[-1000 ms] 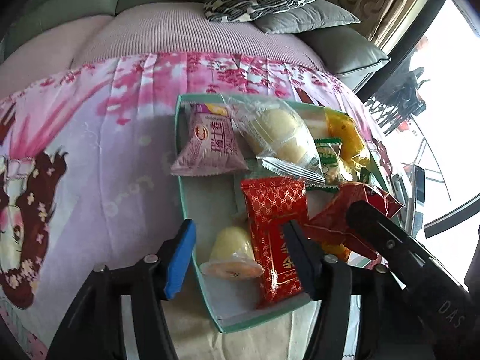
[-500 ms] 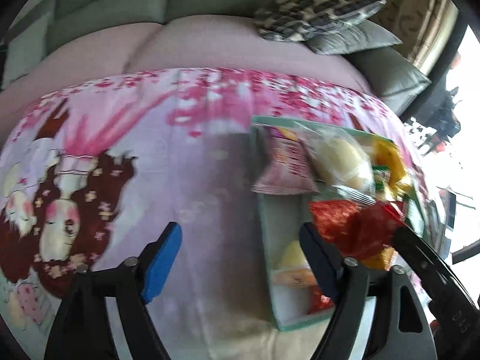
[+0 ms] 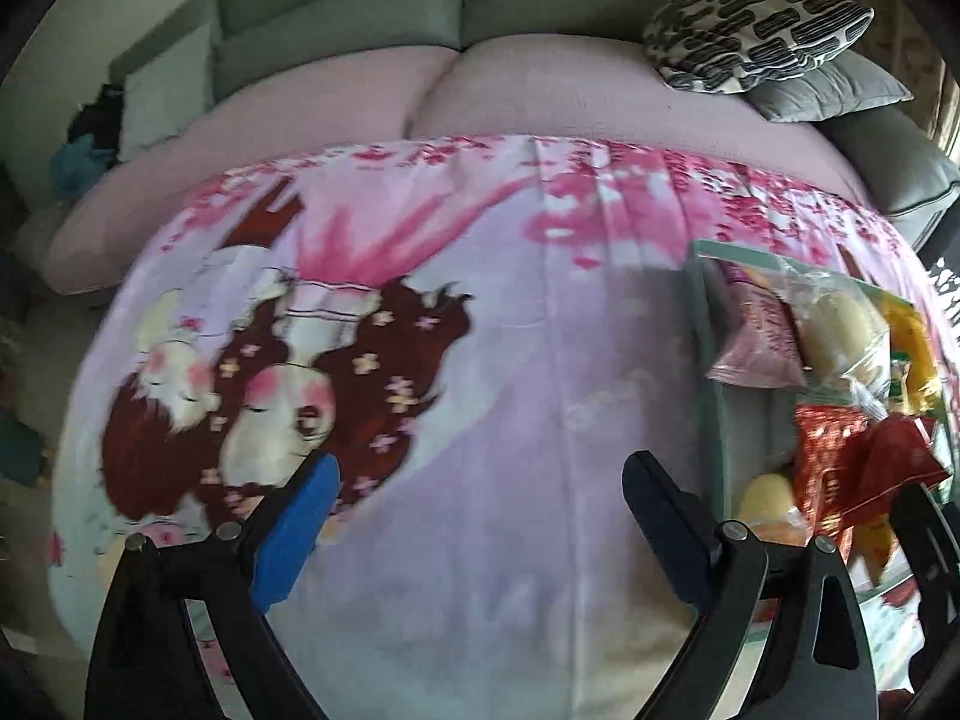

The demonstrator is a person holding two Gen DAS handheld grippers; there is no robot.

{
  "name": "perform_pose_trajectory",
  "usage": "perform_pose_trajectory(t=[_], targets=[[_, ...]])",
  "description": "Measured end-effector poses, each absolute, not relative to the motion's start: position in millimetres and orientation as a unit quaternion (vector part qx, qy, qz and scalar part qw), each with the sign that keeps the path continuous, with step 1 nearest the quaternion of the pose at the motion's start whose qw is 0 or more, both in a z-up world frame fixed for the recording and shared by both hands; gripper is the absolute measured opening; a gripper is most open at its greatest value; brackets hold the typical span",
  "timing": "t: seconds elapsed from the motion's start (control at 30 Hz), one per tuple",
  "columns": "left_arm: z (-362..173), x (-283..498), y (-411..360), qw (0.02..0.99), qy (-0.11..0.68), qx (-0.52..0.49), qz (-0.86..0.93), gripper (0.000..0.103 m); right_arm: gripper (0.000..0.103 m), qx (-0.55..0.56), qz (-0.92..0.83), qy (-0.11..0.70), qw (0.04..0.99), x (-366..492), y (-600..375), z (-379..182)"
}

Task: Organize snacks

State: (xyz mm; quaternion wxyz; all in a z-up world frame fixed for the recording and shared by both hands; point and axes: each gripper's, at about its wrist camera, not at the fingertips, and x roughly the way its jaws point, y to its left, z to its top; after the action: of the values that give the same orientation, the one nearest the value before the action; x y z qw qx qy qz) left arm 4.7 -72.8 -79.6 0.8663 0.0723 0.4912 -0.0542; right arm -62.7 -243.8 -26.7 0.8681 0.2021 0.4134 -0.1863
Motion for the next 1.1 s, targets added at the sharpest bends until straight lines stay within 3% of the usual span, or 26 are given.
perform_pose_trajectory(t=[0.57,1.1], targets=[[-81.9,-55.1,-34.4,0.866,0.491,0.076,-0.053,0.096,0.103,0.173,-0.182,0.417,0.873,-105.9,-210.0,-30.6],[-76.4,-60.6,-20.8,0.879,0.473,0.036,-0.056,0.096,0.103,0.157,-0.187,0.420,0.874,-109.7,-198.5,-25.3]])
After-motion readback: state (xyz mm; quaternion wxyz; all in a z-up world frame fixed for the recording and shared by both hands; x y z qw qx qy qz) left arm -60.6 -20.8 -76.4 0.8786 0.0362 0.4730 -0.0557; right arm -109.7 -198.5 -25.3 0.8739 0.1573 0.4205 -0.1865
